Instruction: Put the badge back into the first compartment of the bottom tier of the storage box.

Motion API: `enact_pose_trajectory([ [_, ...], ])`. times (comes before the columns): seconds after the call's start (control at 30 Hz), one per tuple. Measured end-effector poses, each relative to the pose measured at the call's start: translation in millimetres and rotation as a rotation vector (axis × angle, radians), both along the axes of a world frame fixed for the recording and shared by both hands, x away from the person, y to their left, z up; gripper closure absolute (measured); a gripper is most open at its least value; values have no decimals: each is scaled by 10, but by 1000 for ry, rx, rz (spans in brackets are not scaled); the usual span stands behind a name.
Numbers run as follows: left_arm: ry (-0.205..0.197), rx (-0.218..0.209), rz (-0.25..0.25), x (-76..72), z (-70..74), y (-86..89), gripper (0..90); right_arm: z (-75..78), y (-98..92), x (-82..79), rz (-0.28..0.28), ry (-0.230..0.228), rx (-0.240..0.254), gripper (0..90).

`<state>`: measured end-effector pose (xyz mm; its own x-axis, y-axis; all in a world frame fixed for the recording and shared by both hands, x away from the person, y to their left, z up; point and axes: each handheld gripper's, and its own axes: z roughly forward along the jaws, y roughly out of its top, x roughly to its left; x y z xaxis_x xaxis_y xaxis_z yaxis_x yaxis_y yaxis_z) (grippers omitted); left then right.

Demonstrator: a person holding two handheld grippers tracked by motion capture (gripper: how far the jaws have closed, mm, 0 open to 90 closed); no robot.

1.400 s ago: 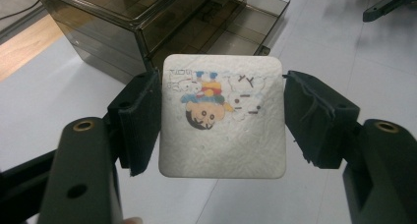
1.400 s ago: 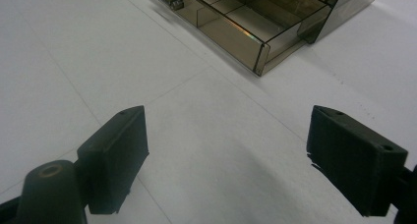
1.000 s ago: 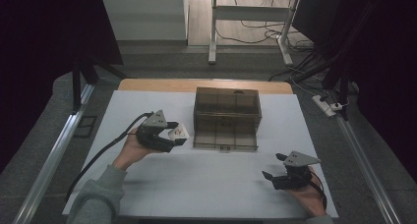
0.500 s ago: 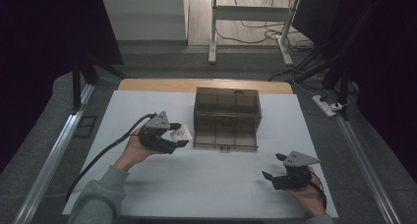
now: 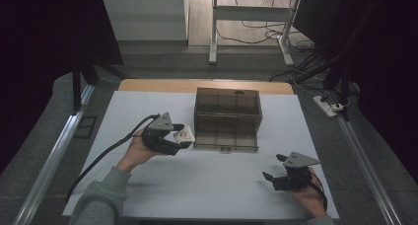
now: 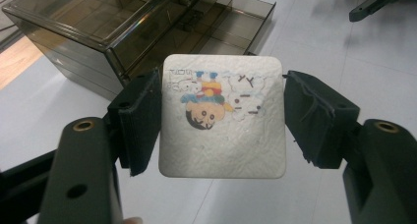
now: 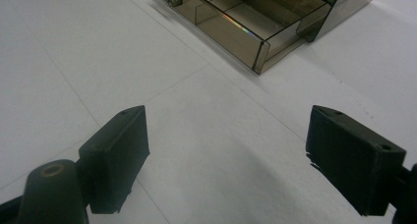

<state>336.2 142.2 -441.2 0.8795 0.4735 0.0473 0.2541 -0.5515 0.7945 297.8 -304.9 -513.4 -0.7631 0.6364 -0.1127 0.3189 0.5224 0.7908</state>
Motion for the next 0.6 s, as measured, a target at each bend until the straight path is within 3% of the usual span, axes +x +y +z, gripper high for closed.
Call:
enact_pose_trajectory([
  [0.6,2,17,-23,0,-38,-126,330,-1,2,-2,-2,2,-1,163],
])
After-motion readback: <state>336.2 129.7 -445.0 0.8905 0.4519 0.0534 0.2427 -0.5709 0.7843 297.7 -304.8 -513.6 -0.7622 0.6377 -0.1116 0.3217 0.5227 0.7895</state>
